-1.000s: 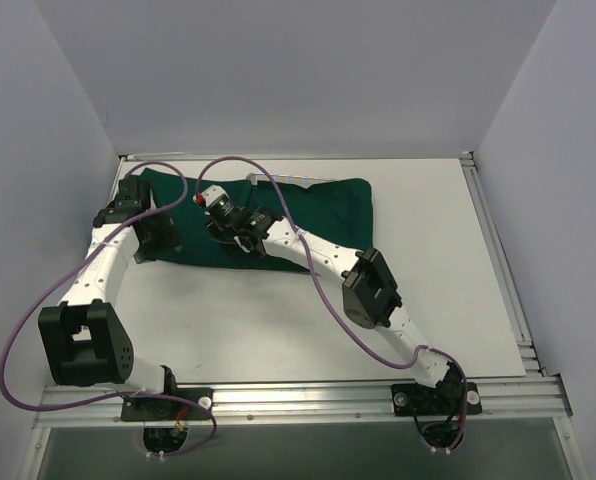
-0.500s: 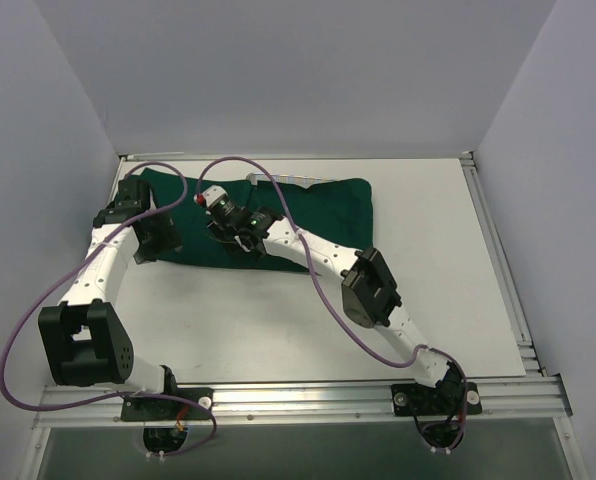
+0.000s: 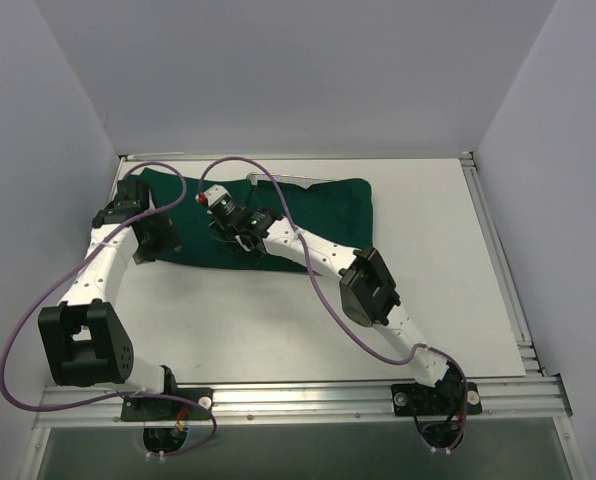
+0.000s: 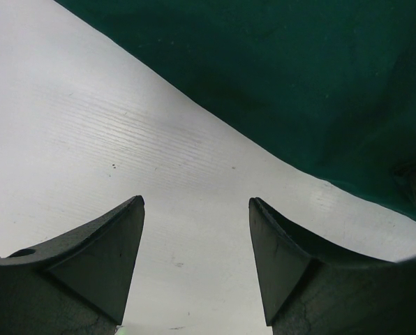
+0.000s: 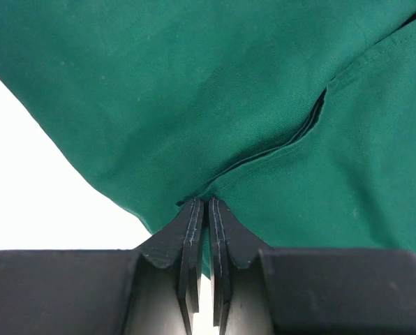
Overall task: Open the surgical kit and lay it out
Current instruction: Open the surgical kit at the center of the board.
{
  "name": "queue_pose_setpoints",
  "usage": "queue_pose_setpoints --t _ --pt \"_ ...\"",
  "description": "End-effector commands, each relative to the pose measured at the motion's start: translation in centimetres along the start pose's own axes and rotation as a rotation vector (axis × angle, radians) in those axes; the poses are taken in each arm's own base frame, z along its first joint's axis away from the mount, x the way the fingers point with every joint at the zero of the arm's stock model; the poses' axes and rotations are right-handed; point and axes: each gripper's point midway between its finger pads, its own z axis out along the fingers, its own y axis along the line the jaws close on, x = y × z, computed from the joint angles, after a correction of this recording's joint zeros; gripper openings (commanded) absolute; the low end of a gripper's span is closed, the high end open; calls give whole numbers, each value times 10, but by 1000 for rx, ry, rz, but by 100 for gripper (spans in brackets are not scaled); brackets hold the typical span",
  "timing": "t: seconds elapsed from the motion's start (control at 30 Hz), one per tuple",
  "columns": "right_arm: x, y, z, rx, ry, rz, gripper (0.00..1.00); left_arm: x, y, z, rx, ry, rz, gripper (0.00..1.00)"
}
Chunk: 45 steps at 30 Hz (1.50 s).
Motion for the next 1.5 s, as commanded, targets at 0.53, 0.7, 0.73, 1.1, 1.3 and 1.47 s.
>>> queue_pose_setpoints --t 0.53,0.7,0.73,1.1,1.3,1.47 --pt "-43 -91 -63 140 -102 288 0 -5 -6 9 35 -4 -36 70" --pt "-18 -218 -89 298 -127 520 0 -4 -11 16 53 30 -51 70" --pt "14 -243 -89 367 -72 552 0 -4 -12 17 56 33 -51 70" --pt "216 -422 -271 1064 149 919 86 5 -10 30 53 42 -51 68" --pt "146 -396 -221 840 4 869 99 19 4 36 -38 104 -92 67" --pt "170 -398 -184 696 30 978 88 18 8 47 -78 115 -90 65"
